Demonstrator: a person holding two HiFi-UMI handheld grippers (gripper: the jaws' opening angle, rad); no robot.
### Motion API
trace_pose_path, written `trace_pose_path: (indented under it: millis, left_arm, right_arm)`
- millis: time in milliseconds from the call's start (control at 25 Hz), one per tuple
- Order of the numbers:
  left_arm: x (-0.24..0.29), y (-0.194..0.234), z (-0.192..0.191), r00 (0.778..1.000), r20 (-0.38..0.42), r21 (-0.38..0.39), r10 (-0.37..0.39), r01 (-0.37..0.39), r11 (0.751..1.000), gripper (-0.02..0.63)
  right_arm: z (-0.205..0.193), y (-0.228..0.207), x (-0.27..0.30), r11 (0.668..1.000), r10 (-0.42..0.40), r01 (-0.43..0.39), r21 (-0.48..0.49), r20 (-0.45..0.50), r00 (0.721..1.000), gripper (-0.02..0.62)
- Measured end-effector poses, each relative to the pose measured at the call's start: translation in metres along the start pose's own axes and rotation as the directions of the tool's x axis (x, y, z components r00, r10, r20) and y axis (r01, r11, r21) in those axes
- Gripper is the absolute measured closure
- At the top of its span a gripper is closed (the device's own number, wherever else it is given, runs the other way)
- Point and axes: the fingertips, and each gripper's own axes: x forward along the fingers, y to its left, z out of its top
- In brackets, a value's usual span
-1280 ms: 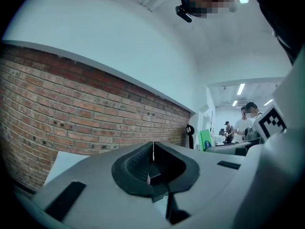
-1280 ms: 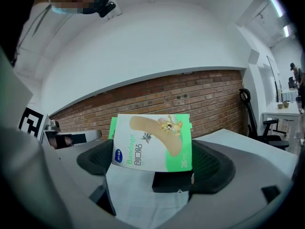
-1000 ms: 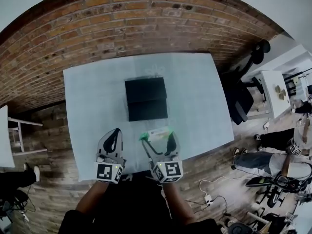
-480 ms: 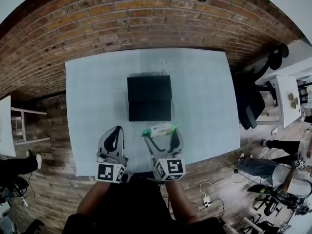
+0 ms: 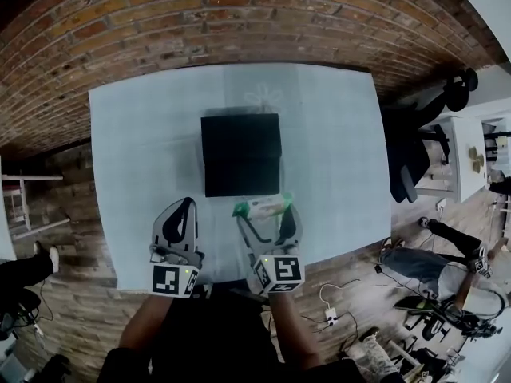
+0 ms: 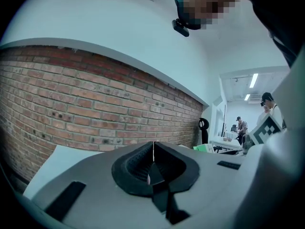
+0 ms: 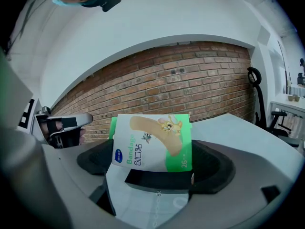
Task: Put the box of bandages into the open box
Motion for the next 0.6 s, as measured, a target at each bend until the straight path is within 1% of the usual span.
trace_pose_path:
  millis: [400, 600]
  left_arm:
    - [0.024, 0.020, -0.021, 0.999, -0.028, -0.012, -0.020, 0.020, 1.000, 0.574]
    - [0.030, 0.030, -0.032, 0.999, -0.039, -0.026, -0.017, 0.016, 1.000, 0.574]
  right_arm:
    - [-0.021, -0.003, 0.036, 1.000, -0.023, 0.024, 0.018, -0.054, 0.998, 0.081]
    - [-0.036, -0.010, 0.051, 0.999, -0.039, 0.041, 0.022, -0.092, 0.995, 0.081]
